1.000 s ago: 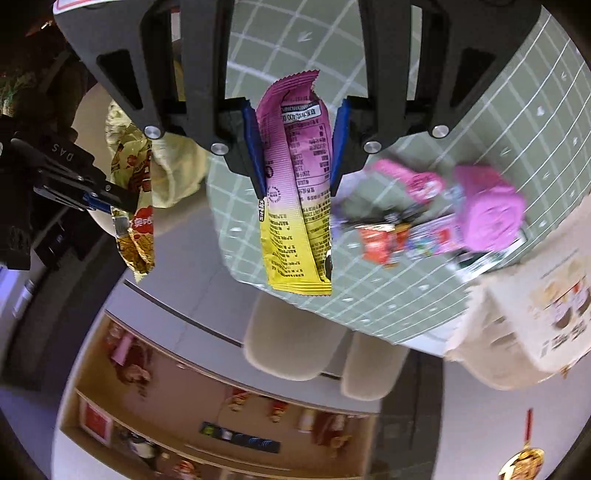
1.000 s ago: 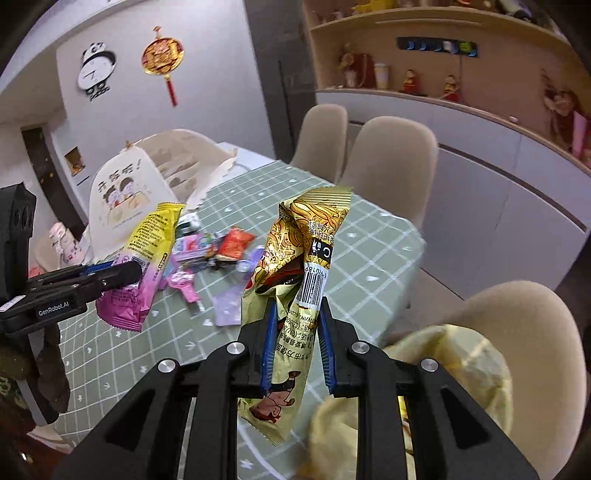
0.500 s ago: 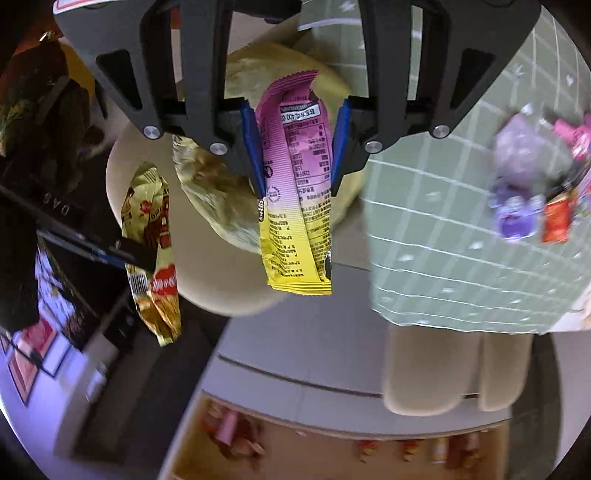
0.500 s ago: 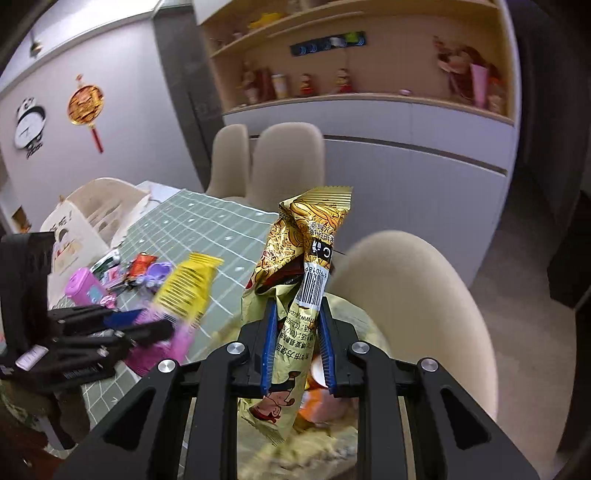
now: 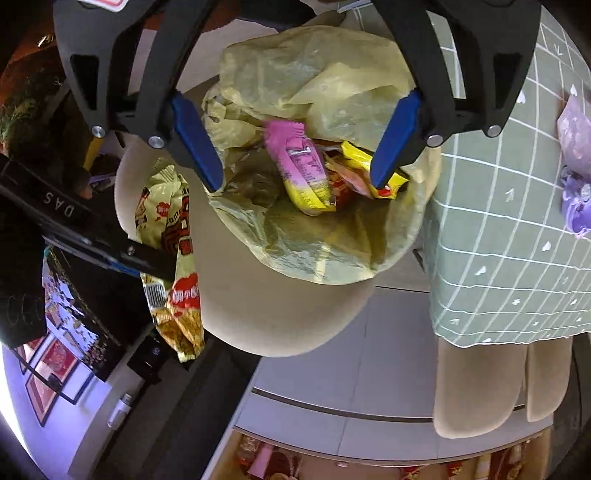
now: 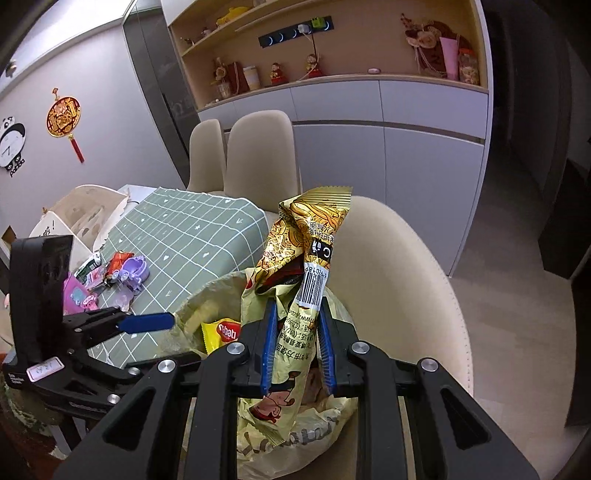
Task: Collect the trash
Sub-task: 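Carry the candy stick and gold wrapper over the trash bag and release them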
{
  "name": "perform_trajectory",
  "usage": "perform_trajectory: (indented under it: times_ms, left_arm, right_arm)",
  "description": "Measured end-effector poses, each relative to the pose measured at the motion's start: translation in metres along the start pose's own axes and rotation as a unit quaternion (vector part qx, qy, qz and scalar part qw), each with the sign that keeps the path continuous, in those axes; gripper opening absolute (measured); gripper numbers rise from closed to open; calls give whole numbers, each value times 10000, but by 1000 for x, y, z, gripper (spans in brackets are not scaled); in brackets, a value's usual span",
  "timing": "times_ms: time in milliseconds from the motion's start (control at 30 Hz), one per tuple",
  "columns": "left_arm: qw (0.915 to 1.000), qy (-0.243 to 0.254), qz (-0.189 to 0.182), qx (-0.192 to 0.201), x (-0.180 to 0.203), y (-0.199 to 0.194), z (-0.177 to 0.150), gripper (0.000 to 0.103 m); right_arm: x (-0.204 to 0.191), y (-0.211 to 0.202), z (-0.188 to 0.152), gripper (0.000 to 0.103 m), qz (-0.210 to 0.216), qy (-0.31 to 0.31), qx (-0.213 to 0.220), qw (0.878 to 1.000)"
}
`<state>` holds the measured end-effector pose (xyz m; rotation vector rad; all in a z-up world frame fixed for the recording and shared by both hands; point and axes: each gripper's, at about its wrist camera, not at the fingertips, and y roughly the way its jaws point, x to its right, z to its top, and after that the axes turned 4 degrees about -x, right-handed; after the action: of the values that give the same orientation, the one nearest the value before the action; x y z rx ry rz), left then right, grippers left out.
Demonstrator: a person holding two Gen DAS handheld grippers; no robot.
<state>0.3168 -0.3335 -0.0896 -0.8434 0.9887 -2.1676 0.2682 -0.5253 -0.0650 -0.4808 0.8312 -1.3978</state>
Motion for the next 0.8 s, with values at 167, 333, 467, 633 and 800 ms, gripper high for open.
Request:
perform_trajectory:
  times_ms: [167,333,467,633,800]
  left_arm:
    - [9972,-518,354,408,-27,-27,-5,82]
    - [9885,-1121,751,688,-64,-61,-23,82]
    - [9764,-1666,1119,800,-102,-94,-52,82]
    - [9594,-2194,1473,983,-135,-125,-80,82]
    - [9400,-2577,1836,1278,-162,-157,-108,82]
  right_arm:
    - [-13,33,-5,21,419,55,-361,9985]
    - [-40,101,-24,21,789,185,-1271,9886]
    - [-47,144,-41,21,736,417,-2023,9757]
    - [-62,152,-42,21,554,139,-2094,9762]
    - [-64,150,-43,21,349,220,-2089,9771]
